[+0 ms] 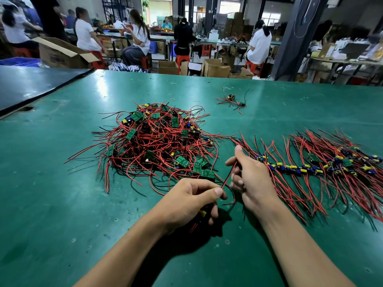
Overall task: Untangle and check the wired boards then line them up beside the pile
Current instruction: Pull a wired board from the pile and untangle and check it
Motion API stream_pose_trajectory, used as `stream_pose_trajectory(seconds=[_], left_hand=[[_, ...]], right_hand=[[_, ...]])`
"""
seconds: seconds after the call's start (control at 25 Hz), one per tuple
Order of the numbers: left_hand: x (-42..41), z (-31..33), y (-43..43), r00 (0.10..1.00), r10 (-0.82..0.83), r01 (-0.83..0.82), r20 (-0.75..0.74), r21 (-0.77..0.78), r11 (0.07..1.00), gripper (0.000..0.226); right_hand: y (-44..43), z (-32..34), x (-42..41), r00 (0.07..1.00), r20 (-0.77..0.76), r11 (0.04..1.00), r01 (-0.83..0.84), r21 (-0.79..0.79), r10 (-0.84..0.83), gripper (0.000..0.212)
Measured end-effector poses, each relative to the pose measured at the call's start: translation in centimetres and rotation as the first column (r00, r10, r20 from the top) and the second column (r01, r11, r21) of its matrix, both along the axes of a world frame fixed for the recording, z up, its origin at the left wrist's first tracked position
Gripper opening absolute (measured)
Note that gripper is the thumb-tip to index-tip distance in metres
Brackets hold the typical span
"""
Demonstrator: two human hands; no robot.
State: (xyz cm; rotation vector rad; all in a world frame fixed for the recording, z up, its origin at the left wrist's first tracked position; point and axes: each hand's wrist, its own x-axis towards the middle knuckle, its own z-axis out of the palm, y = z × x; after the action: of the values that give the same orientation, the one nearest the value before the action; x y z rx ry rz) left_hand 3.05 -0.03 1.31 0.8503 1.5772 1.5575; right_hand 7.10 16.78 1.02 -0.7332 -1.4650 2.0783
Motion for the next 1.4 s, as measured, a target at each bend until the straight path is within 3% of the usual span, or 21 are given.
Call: stream_pose_trajectory(seconds=[0.12, 0.2, 0.28, 0.44, 0.52, 0.56, 0.6, 0.68, 0.8, 0.88, 1.0, 1.12, 1.24, 1.32, 1.4], left_hand=[[0.1, 0.0, 0.1, 1.000, 0.014, -0.013, 0.006, -0.016, 1.000, 0.018], [-0.2, 0.1, 0.0, 1.000, 0.022, -0.022, -0.015, -0.029, 0.999, 0.019], [-0.6, 0.2, -0.3, 1.000, 0.006, -0.005, 0.015, -0.034, 0.999, 0.023], [-1.1, 0.6, -0.7, 0.996, 0.051, -0.049, 0.073, -0.027, 0.998, 0.012], [-1.1, 0.9, -0.5, 0.961, 0.121, -0.152, 0.247, 0.109, 0.982, 0.016], [-1.1, 1.1, -0.4, 0.922, 0.136, -0.214, 0.363, 0.185, 0.959, 0.021], [-1.2, 1.3, -0.3, 0.882, 0.144, -0.278, 0.448, 0.249, 0.928, 0.026], [-1.5, 1.7, -0.2, 0.839, 0.188, -0.388, 0.510, 0.319, 0.865, 0.028], [-2.2, 2.2, -0.6, 0.826, 0.321, -0.494, 0.464, 0.320, 0.808, 0.021], [-2.5, 2.3, -0.8, 0.811, 0.384, -0.531, 0.441, 0.278, 0.801, 0.020], [-2.8, 2.0, -0.9, 0.789, 0.372, -0.543, 0.489, 0.273, 0.794, 0.027], [-2.6, 1.8, -0.6, 0.816, 0.324, -0.500, 0.478, 0.302, 0.812, 0.028], [-2.4, 1.8, -0.5, 0.825, 0.194, -0.409, 0.531, 0.324, 0.853, 0.026], [-2.3, 1.8, -0.6, 0.802, 0.123, -0.364, 0.584, 0.316, 0.876, 0.021], [-2.2, 1.8, -0.7, 0.795, 0.092, -0.301, 0.599, 0.259, 0.918, 0.013]], right_hand=[[0.6, 1.4, 0.4, 0.987, -0.126, 0.894, -0.141, -0.425, 0.096, 0.047], [1.0, 1.9, 0.8, 0.969, -0.215, 0.826, -0.220, -0.519, 0.122, 0.044], [1.2, 2.0, 0.9, 0.971, -0.217, 0.840, -0.204, -0.504, 0.105, 0.041], [1.3, 1.6, 0.6, 0.984, -0.164, 0.936, -0.117, -0.332, 0.065, 0.050], [0.9, 1.2, 0.5, 0.989, -0.105, 0.981, -0.121, -0.154, 0.106, 0.052], [0.6, 0.9, 0.5, 0.989, -0.052, 0.991, -0.137, 0.003, 0.137, 0.043], [0.2, 0.7, 0.6, 0.986, 0.017, 0.964, -0.168, 0.206, 0.168, 0.029], [-0.9, 0.5, 0.8, 0.952, 0.163, 0.792, -0.305, 0.529, 0.258, 0.009], [-2.8, 0.4, 1.0, 0.877, 0.292, 0.611, -0.476, 0.633, 0.381, 0.015], [-4.2, 0.5, 1.1, 0.901, 0.252, 0.601, -0.425, 0.677, 0.353, 0.030], [-5.3, 0.7, 0.9, 0.960, 0.047, 0.638, -0.219, 0.739, 0.275, 0.035], [-5.3, 1.2, 0.6, 0.947, -0.105, 0.811, -0.200, 0.550, 0.304, 0.033], [-4.6, 1.9, 0.5, 0.925, -0.160, 0.927, -0.310, 0.211, 0.346, 0.032], [-4.1, 2.2, 0.7, 0.894, -0.181, 0.907, -0.420, -0.022, 0.410, 0.031], [-3.5, 2.1, 1.0, 0.855, -0.170, 0.850, -0.511, -0.126, 0.489, 0.030]])
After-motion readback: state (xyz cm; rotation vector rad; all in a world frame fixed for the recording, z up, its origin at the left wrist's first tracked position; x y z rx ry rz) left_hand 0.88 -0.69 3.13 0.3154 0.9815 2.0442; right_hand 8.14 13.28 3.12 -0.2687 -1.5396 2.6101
